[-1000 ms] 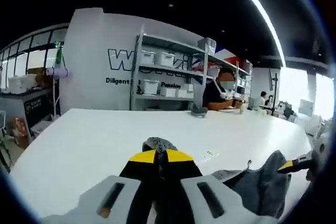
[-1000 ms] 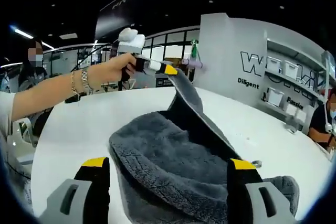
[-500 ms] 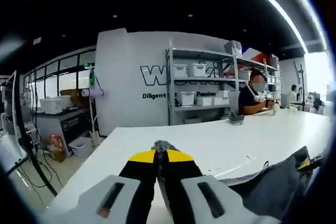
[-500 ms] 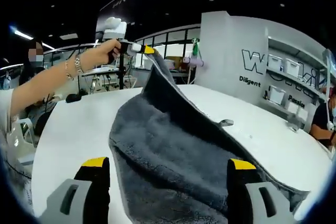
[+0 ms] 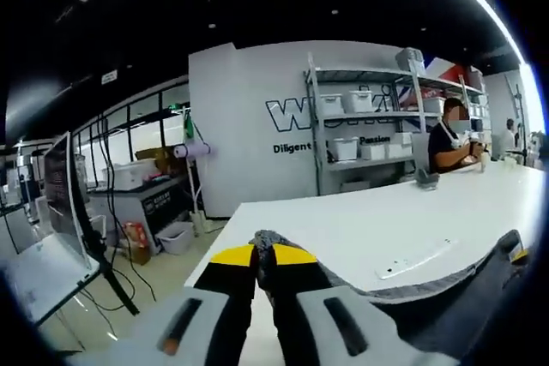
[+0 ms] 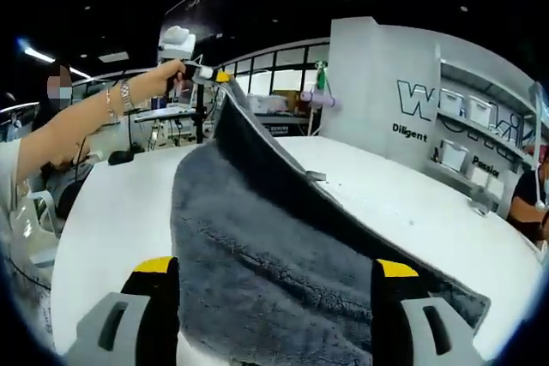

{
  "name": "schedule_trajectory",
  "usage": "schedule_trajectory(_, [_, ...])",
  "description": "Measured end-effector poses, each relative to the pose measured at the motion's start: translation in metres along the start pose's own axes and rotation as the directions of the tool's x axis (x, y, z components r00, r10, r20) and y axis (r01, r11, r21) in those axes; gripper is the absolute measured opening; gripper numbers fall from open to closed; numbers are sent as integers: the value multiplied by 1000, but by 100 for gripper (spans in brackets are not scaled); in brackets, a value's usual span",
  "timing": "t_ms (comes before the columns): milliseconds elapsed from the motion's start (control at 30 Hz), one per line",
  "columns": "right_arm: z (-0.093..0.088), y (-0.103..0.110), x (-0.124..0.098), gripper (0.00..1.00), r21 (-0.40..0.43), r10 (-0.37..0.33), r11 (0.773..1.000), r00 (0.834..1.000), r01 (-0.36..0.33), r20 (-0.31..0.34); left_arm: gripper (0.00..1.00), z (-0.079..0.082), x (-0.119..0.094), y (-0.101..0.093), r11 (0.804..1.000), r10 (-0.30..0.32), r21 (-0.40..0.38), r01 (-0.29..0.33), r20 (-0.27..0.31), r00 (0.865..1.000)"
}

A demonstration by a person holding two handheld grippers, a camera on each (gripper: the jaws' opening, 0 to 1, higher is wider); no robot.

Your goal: Fold the towel on the table until its edges align and the towel forms a compact rectangular stack.

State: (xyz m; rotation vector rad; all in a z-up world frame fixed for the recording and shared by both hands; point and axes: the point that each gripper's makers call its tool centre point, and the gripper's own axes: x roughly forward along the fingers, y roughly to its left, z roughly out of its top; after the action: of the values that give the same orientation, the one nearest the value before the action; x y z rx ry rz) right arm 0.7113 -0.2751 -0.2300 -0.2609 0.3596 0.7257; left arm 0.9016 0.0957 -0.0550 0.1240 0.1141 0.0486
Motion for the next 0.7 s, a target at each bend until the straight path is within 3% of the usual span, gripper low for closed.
schedule_trajectory(133, [-2, 1, 0, 96, -2, 2, 1000, 1000, -2, -8, 7, 7, 1, 7, 1000, 22, 18, -23, 7, 1000])
schedule_trajectory(267, [-2, 1, 0, 96, 0, 3, 1000, 1000, -3, -8, 8, 5, 6, -1, 998, 15, 57, -16, 5, 1000])
schedule_trajectory(433, [-3, 2, 1, 97, 2, 8, 1000, 1000, -8, -10, 8, -23, 16, -25, 994, -36, 101, 42, -54, 998])
schedule_trajectory(567, [-3, 3, 1, 98, 2, 10, 1000, 1000, -10, -12, 8, -41, 27, -33, 993, -51, 100, 59, -80, 995])
schedule_trajectory(633, [-3, 3, 2, 99, 1, 11, 1000, 1000, -11, -13, 8, -48, 31, -35, 995, -60, 71, 65, -80, 995])
schedule_trajectory(700, [-4, 3, 2, 99, 3, 8, 1000, 1000, -8, -15, 8, -55, 40, -30, 998, -55, -29, 53, -55, 997])
